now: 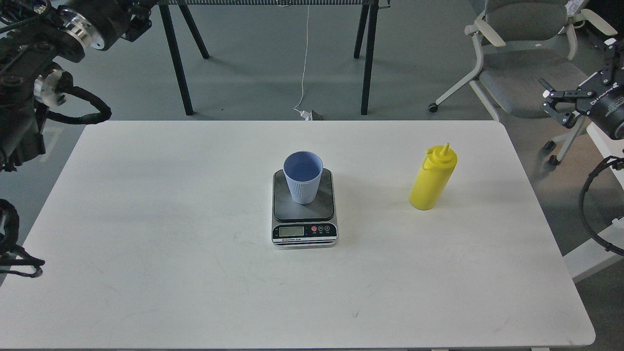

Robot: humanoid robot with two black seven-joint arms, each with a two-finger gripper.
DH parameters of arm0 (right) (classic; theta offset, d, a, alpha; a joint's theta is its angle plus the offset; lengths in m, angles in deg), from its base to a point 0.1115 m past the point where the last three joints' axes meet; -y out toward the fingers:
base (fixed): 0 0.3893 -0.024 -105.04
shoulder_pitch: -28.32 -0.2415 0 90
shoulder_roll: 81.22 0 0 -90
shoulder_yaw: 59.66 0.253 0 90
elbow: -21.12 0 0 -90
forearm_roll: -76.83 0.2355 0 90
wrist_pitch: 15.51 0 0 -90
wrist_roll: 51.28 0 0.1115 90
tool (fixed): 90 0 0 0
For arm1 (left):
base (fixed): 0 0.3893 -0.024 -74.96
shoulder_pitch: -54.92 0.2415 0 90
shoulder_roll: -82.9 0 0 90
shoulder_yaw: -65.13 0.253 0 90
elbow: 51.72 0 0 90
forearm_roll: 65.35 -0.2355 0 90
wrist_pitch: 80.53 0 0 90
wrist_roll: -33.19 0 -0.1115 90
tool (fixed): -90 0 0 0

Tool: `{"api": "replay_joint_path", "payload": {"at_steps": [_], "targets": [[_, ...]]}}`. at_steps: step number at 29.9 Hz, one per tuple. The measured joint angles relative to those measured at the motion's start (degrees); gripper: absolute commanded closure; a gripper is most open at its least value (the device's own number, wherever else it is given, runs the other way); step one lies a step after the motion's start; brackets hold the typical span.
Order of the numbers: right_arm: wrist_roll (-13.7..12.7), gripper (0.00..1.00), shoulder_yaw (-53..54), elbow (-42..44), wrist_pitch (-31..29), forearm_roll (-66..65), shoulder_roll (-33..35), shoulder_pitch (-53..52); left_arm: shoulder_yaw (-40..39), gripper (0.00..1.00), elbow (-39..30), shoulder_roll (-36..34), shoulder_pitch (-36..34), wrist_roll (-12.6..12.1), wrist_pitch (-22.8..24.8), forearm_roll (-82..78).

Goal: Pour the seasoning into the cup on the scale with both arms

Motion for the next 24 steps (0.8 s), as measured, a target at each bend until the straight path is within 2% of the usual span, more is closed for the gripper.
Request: {"api": "replay_joint_path", "payload": {"at_steps": [5,10,24], "targets": [[0.1,0.03,-2.5,8.2,0.0,-0.2,-7.2,-5.7,0.4,0.0,0.3,-0.2,1.2,0.0,0.0,-0.1],[0.2,0.02,-6.7,12.3,0.0,-0.2,-10.9,-10.7,0.1,0.0,0.6,-1.4,4.9,0.0,0.0,0.1],[0.3,0.02,-8.3,12.6,0.0,-0.1,-11.2,-11.7,-0.9,0.0,0.6,-4.2,9.6,0.0,0.0,1.5]]}}
